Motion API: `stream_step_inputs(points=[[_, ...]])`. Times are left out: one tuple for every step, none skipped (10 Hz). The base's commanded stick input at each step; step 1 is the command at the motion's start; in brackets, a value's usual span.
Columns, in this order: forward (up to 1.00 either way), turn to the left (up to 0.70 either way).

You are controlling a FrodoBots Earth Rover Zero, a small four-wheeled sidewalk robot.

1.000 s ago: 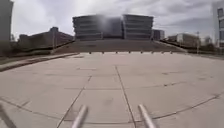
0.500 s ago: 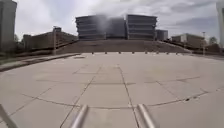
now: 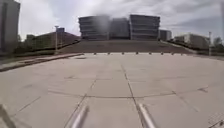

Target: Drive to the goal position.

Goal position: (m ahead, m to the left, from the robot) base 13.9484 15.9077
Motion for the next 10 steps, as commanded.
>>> stream_step_inputs(points=[[1.0,-0.13],[1.0,-0.27],[1.0,-0.27],[1.0,-0.27],[1.0,-0.27],[1.0,-0.27],[1.0,-0.27],[1.0,-0.27],[1.0,-0.27],[1.0,-0.27]])
